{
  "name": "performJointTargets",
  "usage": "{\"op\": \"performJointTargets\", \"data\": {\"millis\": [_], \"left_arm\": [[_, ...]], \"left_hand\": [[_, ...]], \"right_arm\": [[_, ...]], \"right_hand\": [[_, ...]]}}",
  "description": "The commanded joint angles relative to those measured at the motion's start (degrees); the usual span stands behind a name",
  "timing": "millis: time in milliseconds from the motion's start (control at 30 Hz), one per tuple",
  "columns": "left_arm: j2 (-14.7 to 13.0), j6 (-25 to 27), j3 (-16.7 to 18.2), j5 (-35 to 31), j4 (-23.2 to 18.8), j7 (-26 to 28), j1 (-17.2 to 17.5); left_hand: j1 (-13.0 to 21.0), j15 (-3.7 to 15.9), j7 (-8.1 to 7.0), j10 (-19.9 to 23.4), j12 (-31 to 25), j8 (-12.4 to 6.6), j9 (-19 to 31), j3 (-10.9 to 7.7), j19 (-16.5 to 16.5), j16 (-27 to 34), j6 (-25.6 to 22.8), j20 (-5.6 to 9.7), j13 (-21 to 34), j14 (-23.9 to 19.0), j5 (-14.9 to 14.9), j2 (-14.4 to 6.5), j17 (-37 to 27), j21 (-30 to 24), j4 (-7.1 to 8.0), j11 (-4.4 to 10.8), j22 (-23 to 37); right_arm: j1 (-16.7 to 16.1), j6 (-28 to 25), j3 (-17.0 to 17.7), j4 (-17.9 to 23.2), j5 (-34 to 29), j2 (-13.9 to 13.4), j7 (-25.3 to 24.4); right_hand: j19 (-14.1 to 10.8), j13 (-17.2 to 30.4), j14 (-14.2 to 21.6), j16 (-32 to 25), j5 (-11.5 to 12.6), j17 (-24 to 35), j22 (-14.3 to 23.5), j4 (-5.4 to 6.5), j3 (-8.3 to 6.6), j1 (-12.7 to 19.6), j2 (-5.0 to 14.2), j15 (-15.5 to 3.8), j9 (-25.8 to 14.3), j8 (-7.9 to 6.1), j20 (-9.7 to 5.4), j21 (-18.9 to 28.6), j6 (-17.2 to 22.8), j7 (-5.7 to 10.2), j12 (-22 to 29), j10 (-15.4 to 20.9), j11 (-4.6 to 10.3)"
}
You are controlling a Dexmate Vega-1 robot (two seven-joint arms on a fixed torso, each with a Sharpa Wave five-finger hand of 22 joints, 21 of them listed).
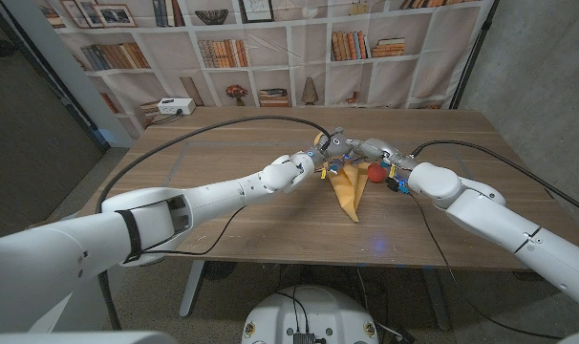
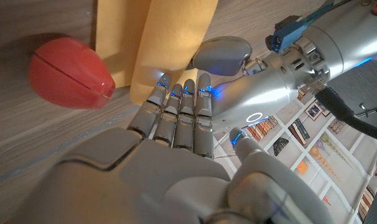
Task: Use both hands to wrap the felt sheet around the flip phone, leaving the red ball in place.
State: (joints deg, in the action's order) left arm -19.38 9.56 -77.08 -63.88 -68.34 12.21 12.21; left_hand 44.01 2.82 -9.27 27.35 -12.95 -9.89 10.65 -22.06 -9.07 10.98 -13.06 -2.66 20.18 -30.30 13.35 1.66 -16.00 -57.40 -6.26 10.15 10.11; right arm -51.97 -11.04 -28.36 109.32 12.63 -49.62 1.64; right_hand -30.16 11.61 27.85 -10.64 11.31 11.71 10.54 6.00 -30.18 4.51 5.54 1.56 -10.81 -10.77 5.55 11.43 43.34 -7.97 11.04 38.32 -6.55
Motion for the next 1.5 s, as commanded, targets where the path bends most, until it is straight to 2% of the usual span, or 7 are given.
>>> {"op": "performJointTargets", "data": {"millis": [33,600,733,833,1100,1267,1500], "left_arm": [[-0.5,1.1,-0.4,-1.1,-1.4,-1.8,0.3],[-0.2,3.8,-0.4,-3.2,-1.1,1.7,1.2],[-0.1,3.8,-0.5,-3.2,-1.3,1.3,1.1],[-0.1,3.8,-0.6,-3.5,-1.5,1.5,1.1],[0.1,4.6,-0.9,-4.4,-1.4,1.6,1.1],[-0.2,5.4,-0.8,-4.8,-2.4,1.4,1.3],[-2.8,10.0,-0.2,-8.0,-8.3,-4.7,2.1]], "left_hand": [[-1.3,6.77,1.74,-3.8,0.9,0.49,0.0,1.11,0.4,-0.2,5.5,-0.09,-0.4,2.1,1.2,0.8,0.7,1.0,0.27,-0.23,0.0],[0.2,6.97,3.21,-10.1,0.2,-0.58,0.0,0.1,0.6,0.4,11.6,-0.02,-1.6,4.6,3.5,-2.7,1.6,3.2,-0.06,-0.44,0.1],[-0.1,7.05,3.14,-10.2,0.1,-0.58,-0.1,0.46,0.5,0.4,11.7,0.04,-1.8,4.6,3.4,-2.1,1.8,3.3,-0.15,-0.49,0.1],[-0.5,6.95,3.16,-10.2,-0.1,-0.56,-0.1,0.87,0.5,0.4,11.8,0.04,-1.9,4.6,3.3,-1.5,1.9,3.4,-0.11,-0.5,0.1],[-1.1,7.19,3.15,-10.2,-0.3,-0.52,-0.1,1.39,0.4,0.4,12.0,0.2,-2.1,4.8,3.3,-0.8,2.1,3.6,-0.06,-0.36,0.1],[-1.1,7.21,3.44,-10.6,-0.4,-0.42,-0.1,1.45,0.4,0.4,12.4,0.31,-2.2,4.9,3.5,-0.8,2.1,3.8,-0.05,-0.48,0.1],[-1.3,6.66,3.36,-11.8,-0.2,-0.36,-0.1,1.6,0.6,0.0,13.1,0.4,-2.4,6.2,3.7,-0.8,2.2,4.2,0.0,-0.82,0.1]], "right_arm": [[3.3,2.2,-2.4,-3.9,0.2,1.9,3.4],[0.8,11.8,-0.5,-7.1,-2.5,3.9,-3.5],[-2.2,10.4,0.9,-5.2,-8.0,5.3,-13.4],[-4.1,8.3,2.3,-3.3,-11.6,5.6,-19.3],[-2.3,7.0,2.3,-2.9,-9.3,2.8,-11.8],[2.8,1.8,-1.1,-3.6,-6.8,1.7,-1.1],[7.6,-3.1,-5.0,-4.4,-7.3,2.1,4.4]], "right_hand": [[0.0,0.1,0.7,-0.7,0.5,-0.2,0.1,0.19,-0.83,0.2,1.94,-1.85,-0.2,0.37,-0.11,0.3,-6.6,5.04,0.3,0.2,1.16],[12.6,0.1,-14.0,0.2,0.6,-0.4,0.0,-2.15,0.2,1.9,1.98,0.46,-0.2,0.03,-0.74,-0.7,-14.4,6.71,-0.4,-14.0,1.41],[21.2,0.1,-21.6,0.7,0.3,-0.4,0.0,-3.59,0.71,3.3,2.25,-0.35,-0.3,0.06,-2.91,-1.6,-15.5,7.07,-0.3,-16.1,1.72],[21.4,0.2,-20.4,-0.4,0.2,-0.3,0.0,-3.71,1.16,3.2,2.1,0.74,-0.3,-0.31,-1.99,-1.0,-15.0,7.02,0.1,-15.9,0.91],[9.3,0.3,-3.7,-6.3,0.0,0.4,0.1,-3.44,3.01,2.0,1.68,1.6,-0.1,-1.6,2.56,3.7,-9.2,5.48,4.7,-2.5,-0.7],[-1.3,0.0,10.7,-9.3,0.1,-0.1,0.1,-1.37,3.28,0.4,1.68,-0.75,0.0,-2.99,0.53,6.8,-1.3,2.97,7.5,9.0,-1.08],[-7.1,-0.4,19.5,-10.3,0.4,-0.8,0.1,-0.67,3.34,-0.2,0.61,-1.51,0.1,-3.48,-0.56,8.3,3.7,0.91,8.4,15.9,-0.98]]}}
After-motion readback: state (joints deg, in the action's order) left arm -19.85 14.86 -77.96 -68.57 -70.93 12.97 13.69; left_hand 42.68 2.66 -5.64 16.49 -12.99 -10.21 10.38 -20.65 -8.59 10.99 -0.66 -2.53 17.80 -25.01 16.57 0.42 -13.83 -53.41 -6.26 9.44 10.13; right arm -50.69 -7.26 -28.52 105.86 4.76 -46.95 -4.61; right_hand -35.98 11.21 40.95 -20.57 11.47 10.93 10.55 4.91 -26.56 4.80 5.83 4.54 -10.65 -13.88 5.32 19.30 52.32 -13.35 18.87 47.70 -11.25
